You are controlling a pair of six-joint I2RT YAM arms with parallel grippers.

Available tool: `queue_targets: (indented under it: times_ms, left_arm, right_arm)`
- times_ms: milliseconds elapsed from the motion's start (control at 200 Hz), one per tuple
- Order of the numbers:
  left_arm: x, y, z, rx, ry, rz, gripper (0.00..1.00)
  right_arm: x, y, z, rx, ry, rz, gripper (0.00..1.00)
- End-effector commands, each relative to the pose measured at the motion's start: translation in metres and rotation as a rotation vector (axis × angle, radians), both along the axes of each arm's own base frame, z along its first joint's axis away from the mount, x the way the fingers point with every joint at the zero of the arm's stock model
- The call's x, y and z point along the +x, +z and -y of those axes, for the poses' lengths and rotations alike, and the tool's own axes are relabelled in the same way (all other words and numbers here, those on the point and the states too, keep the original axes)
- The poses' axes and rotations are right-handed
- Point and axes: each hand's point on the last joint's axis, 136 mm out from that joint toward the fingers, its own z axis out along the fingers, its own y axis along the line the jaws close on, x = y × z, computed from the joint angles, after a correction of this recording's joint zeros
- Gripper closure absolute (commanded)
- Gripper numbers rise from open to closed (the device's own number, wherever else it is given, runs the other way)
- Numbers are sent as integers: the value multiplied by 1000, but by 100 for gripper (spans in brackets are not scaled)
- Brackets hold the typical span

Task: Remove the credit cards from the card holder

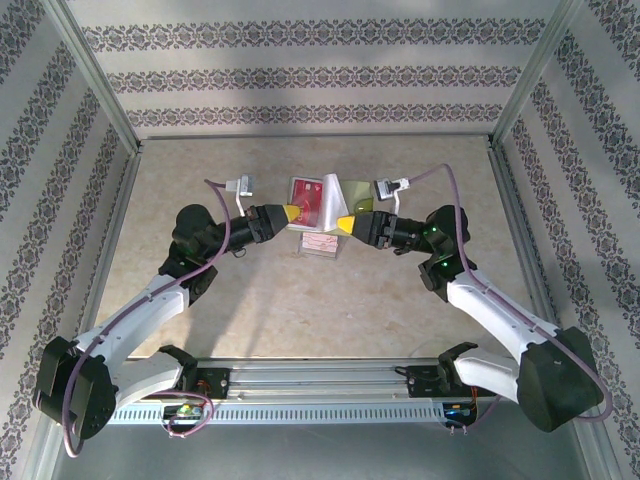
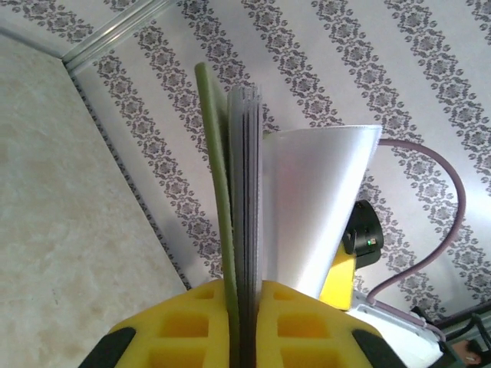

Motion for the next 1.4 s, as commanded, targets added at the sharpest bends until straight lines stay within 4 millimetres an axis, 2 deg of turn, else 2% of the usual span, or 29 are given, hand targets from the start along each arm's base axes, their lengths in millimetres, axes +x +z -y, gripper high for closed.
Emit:
queue_targets:
  times_ms: [0,80,270,400,530,630,819,909,1034,1179,1259,1399]
  left_arm:
    - [-1,5,-6,56,60,42,100]
    - [2,-9,-14,112,117,14,100]
    - [5,-50,-27,211,193,-57,100]
    - [5,-80,-36,309,248,-84,100]
    - [5,-101,-40,409,278,-96,100]
    - [3,-110,-38,516,293,-82,100]
    - [4,-113,-34,620,309,-54,100]
    - [3,-115,-36,718,330,-36,100]
    - [2,-122,-38,862,350,-17,100]
    - [2,-129,-36,1027,357,4,100]
    - [2,-132,-33,1058,348,6,100]
    - [2,-125,-25,984,349,23,100]
  right_arm:
    - [9,-12,19,-25,-95,-5,49]
    - [16,-25,35,-66,-159,-48,41]
    - [22,-42,63,-225,-305,-139,43]
    - [18,-29,66,-276,-326,-161,49]
    - [12,-12,46,-295,-295,-148,51]
    - [5,-8,14,-339,-230,-135,51]
    - [8,-15,-52,-381,-132,-143,55]
    - [11,-20,-72,-398,-94,-144,56]
    - [20,-35,-79,-396,-115,-177,62]
    - [24,-50,-85,-376,-107,-218,79]
    - [28,-55,-81,-384,-139,-220,79]
    - [35,-66,-74,-389,-160,-260,79]
